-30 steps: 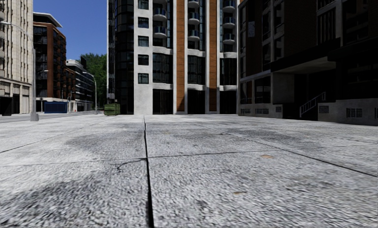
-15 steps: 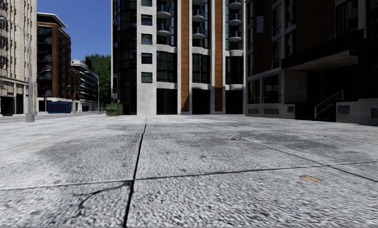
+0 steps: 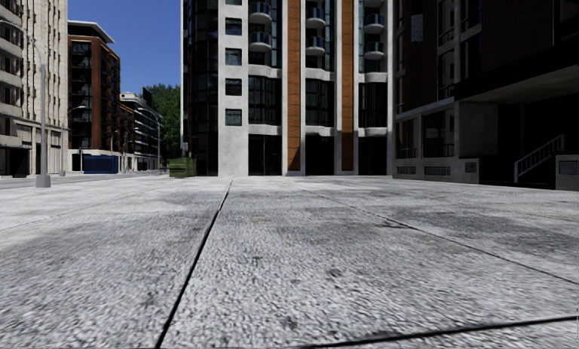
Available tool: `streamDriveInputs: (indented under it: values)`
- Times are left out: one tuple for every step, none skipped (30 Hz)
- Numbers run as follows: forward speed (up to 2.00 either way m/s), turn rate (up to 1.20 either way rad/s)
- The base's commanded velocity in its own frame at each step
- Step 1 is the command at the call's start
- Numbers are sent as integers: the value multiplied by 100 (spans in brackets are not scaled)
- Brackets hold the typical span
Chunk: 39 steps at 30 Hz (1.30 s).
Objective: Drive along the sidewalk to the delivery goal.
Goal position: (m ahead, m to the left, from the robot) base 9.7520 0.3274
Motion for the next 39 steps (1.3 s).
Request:
streamDriveInputs:
  values:
    - [200,21]
    - [200,21]
    - [200,21]
    - [200,21]
    - [200,21]
    - [200,21]
    - [200,21]
    - [200,0]
    - [200,0]
    - [200,0]
    - [200,0]
    - [200,0]
    - [200,0]
    - [200,0]
    - [200,0]
    - [200,0]
    - [200,0]
    - [200,0]
    - [200,0]
    - [200,0]
    - [200,0]
    - [200,0]
    - [200,0]
    - [200,0]
    - [200,0]
    - [200,0]
    - [200,0]
    - [200,0]
    - [200,0]
    - [200,0]
    - [200,0]
    - [200,0]
    - [200,0]
    - [200,0]
    - [200,0]
    - [200,0]
    - [200,0]
    - [200,0]
    - [200,0]
